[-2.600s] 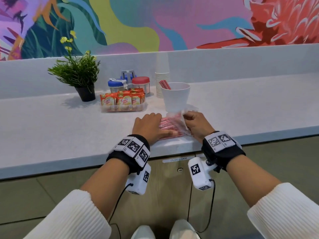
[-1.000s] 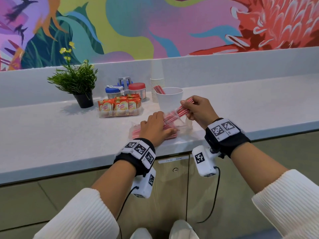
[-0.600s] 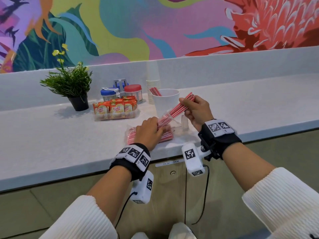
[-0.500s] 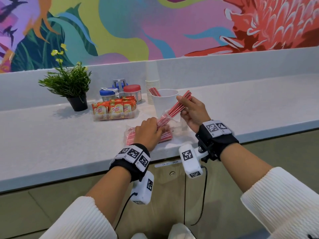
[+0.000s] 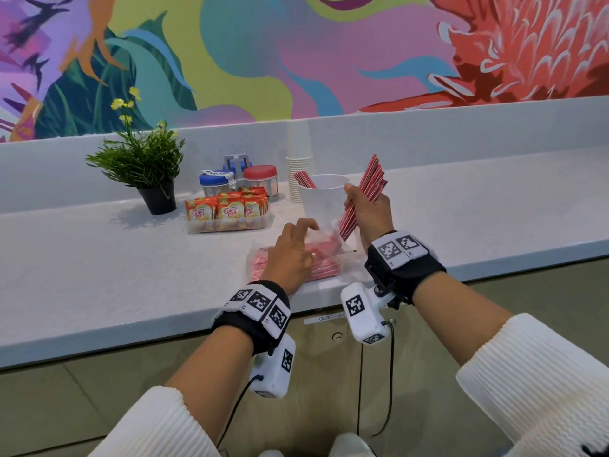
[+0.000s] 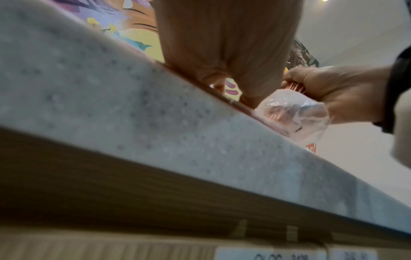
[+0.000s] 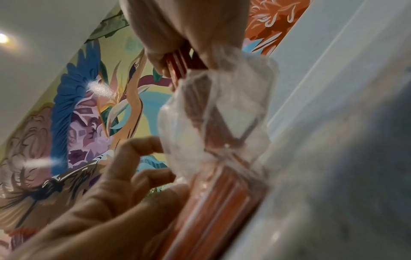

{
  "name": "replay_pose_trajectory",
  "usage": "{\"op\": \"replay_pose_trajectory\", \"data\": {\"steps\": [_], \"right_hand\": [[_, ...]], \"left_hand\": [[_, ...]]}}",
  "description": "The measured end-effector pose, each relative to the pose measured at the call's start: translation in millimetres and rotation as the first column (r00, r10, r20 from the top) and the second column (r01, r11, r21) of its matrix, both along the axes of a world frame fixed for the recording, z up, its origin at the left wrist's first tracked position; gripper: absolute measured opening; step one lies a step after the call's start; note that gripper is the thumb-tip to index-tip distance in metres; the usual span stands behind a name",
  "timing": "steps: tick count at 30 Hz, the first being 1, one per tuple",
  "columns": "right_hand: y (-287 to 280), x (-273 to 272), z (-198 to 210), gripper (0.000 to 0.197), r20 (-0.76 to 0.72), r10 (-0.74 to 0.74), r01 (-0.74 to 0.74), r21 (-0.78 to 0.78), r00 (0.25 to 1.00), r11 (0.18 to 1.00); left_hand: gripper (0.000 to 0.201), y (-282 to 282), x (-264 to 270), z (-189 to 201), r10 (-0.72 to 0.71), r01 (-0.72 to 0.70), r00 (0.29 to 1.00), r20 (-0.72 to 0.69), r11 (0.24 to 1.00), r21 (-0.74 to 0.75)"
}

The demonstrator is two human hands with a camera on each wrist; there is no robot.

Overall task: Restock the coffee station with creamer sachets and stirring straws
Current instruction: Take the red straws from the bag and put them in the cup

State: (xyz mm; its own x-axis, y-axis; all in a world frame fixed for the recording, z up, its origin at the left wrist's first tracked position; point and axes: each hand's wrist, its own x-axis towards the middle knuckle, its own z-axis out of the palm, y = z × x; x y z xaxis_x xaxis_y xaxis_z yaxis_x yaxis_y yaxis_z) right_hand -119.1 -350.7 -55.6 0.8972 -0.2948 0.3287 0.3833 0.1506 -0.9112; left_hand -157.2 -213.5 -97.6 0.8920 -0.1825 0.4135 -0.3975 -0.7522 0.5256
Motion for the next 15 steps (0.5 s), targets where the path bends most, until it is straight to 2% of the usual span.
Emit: {"op": "replay_pose_trajectory", "data": {"steps": [3, 5, 8, 11, 15], "right_hand": [[-0.3, -1.8, 7.0, 0.034, 0.033, 0.04, -0.041, 0.007, 0.999, 0.999], [-2.2, -4.1, 15.5, 0.031, 0.069, 0.029, -0.026, -0.052, 0.997, 0.998], [-5.5, -4.1, 23.4, 0.03, 0.117, -0.001, 0.018, -0.151, 0.993, 0.988], [-6.2, -2.5, 15.9, 0.029, 0.078, -0.003, 0.022, -0.253, 0.997, 0.967], [-4.4, -4.2, -10.0, 0.028, -0.023, 0.031, -0.037, -0.264, 0.999, 0.964]], "left_hand": [[0.034, 2.3, -0.2, 1.3, 0.04, -0.03, 0.998, -0.054, 0.983, 0.183], [0.038, 5.1, -0.6, 3.6, 0.094, -0.053, 0.986, -0.14, 0.961, 0.272], [0.051, 7.8, -1.3, 8.5, 0.109, -0.028, 0.963, -0.245, 0.949, 0.313], [0.069, 9.4, -0.2, 12.0, 0.108, 0.01, 0.942, -0.319, 0.938, 0.347], [0.062, 8.4, -1.7, 14.6, 0.1, 0.022, 0.938, -0.333, 0.939, 0.344]]}}
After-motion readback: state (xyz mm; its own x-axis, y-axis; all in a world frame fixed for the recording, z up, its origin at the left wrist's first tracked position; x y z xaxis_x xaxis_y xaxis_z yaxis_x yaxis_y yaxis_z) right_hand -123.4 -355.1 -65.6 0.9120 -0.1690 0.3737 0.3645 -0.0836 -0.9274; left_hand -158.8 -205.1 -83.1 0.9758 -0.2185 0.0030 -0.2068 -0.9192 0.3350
